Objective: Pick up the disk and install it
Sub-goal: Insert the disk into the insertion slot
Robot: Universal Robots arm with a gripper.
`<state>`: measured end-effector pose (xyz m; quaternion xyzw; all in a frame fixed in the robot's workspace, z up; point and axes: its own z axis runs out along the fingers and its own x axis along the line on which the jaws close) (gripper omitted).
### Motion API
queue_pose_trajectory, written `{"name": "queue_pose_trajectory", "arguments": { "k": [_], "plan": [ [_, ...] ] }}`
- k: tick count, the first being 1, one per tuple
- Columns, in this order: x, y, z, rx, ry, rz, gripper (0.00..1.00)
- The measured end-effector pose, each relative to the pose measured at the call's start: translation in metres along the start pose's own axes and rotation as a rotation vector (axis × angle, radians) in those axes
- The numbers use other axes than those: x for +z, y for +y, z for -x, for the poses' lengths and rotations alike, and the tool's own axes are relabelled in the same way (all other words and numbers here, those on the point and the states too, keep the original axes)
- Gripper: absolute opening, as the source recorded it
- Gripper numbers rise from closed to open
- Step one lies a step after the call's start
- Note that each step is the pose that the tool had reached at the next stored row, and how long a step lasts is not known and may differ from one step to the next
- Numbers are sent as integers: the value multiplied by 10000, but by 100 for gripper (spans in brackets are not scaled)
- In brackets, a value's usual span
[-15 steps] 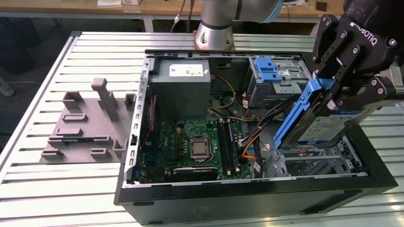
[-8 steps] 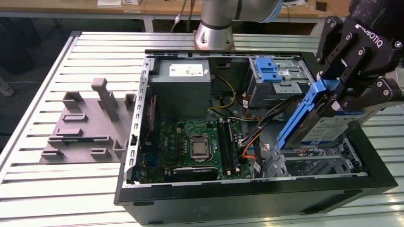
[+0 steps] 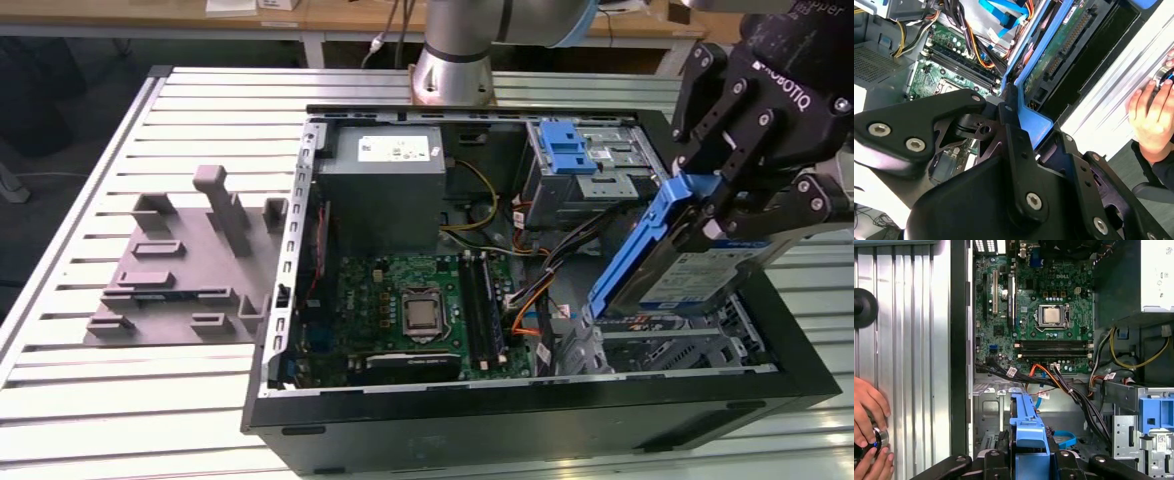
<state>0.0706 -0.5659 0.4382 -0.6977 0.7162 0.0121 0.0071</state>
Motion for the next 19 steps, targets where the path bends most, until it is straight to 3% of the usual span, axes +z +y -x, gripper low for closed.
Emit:
{"name": "queue_pose_trajectory", "arguments": {
  "k": [19],
  "plan": [
    [93,-11,-8,0,-1,0,36]
  ]
}}
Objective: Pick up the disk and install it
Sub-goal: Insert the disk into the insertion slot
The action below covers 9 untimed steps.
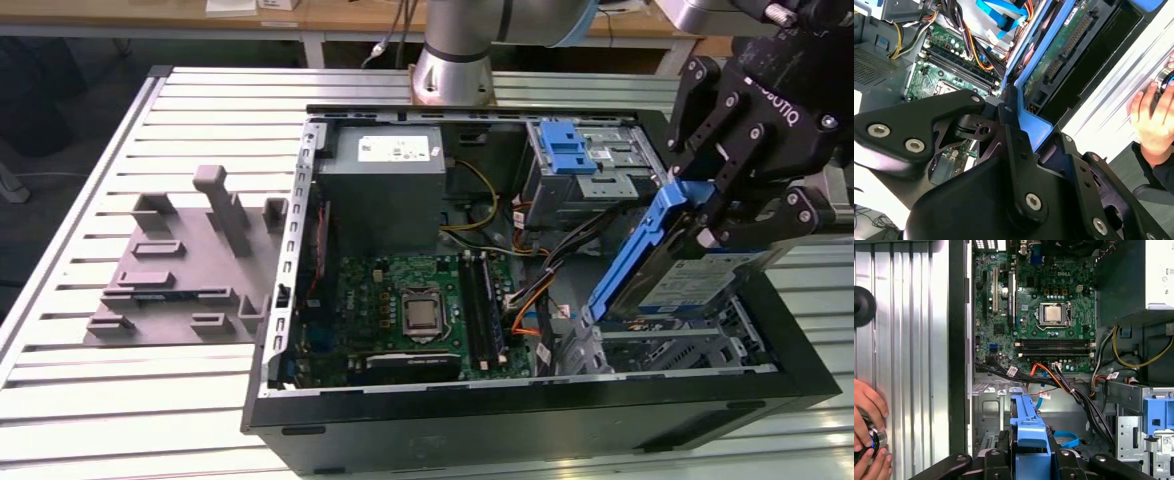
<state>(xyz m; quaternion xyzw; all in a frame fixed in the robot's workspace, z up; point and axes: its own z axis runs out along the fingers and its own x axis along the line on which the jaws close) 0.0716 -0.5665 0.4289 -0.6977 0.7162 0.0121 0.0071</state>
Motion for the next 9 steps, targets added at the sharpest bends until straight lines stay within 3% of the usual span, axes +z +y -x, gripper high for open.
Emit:
{"name": "queue_pose_trajectory", "arguments": {
  "k": [9],
  "plan": [
    [-58,0,3,20,-5,-1,36]
  ]
}}
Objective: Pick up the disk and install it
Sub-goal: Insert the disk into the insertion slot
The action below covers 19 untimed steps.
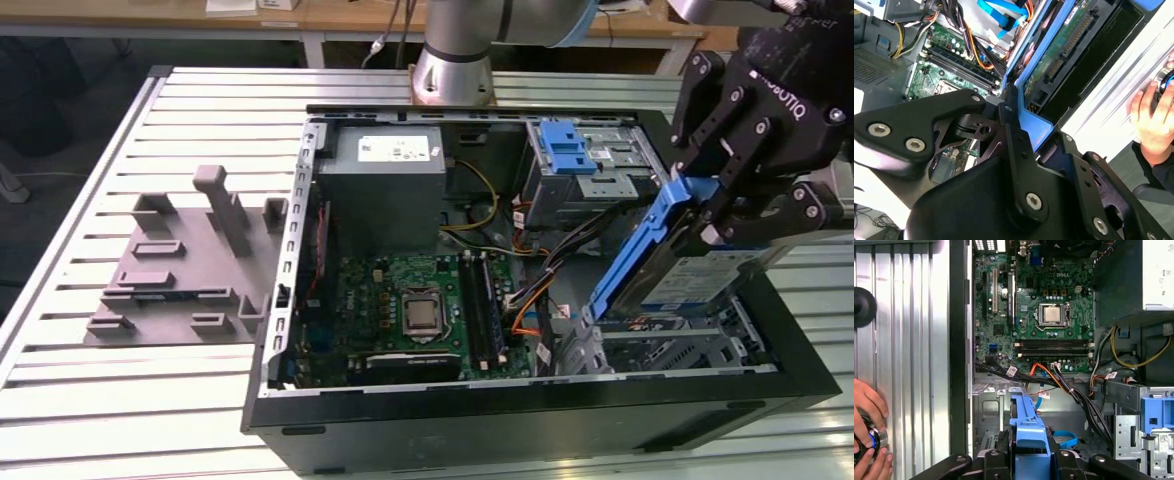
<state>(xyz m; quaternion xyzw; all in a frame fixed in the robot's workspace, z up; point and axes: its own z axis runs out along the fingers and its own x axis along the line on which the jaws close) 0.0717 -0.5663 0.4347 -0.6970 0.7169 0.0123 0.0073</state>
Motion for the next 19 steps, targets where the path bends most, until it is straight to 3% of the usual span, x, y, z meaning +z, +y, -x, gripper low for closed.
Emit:
{"name": "queue_pose_trajectory", "arguments": {
  "k": [19],
  "plan": [
    [11,-2,-36,188,4,-4,36]
  ]
}}
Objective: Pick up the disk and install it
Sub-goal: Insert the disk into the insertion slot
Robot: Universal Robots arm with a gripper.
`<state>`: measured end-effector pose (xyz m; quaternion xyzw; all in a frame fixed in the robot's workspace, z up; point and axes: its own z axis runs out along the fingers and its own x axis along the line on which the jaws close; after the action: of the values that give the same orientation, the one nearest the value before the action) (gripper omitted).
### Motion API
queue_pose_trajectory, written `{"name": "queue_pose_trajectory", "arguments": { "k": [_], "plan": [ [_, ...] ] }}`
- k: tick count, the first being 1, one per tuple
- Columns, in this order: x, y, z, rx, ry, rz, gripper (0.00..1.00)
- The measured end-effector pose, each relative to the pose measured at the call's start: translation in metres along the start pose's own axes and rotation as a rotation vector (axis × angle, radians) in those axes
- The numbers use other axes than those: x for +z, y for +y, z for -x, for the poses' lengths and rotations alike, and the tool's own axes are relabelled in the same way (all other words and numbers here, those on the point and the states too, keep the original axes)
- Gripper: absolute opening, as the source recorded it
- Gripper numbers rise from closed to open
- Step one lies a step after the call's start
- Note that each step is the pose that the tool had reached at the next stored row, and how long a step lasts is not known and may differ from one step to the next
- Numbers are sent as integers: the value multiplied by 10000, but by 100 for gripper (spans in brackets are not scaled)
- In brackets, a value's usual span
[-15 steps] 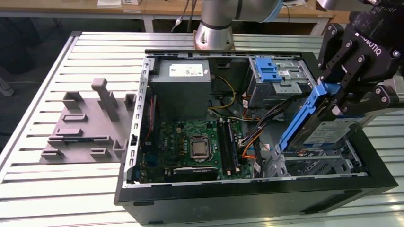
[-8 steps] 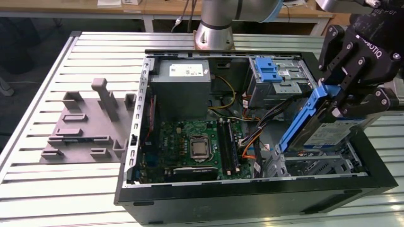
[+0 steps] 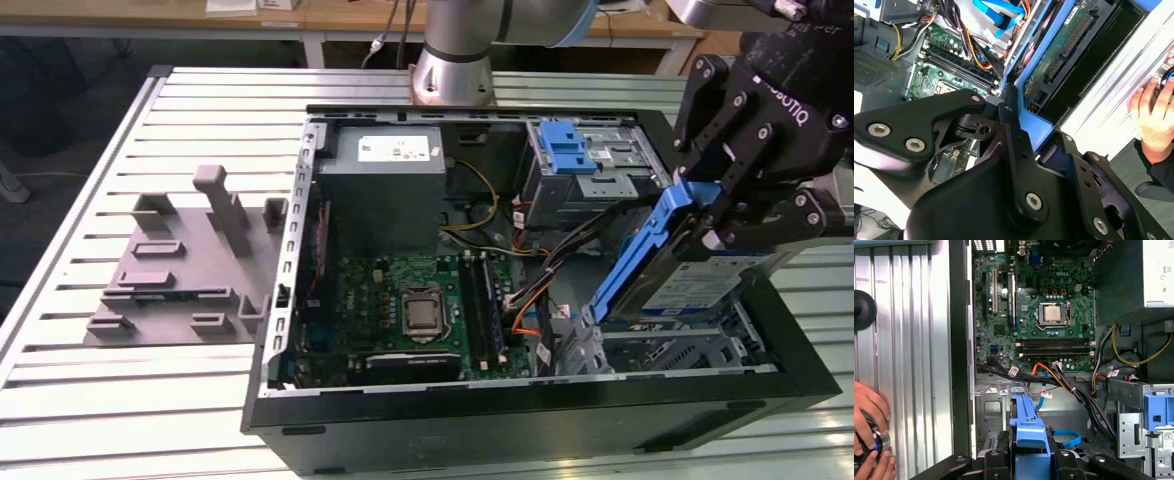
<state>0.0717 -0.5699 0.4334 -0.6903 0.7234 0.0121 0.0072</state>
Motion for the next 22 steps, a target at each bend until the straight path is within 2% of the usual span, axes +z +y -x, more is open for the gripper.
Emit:
{"name": "queue_pose_trajectory", "arguments": {
  "k": [18,22],
  "plan": [
    [-33,-3,2,-31,-2,1,36],
    [-34,-3,-2,-268,3,7,36]
  ]
}}
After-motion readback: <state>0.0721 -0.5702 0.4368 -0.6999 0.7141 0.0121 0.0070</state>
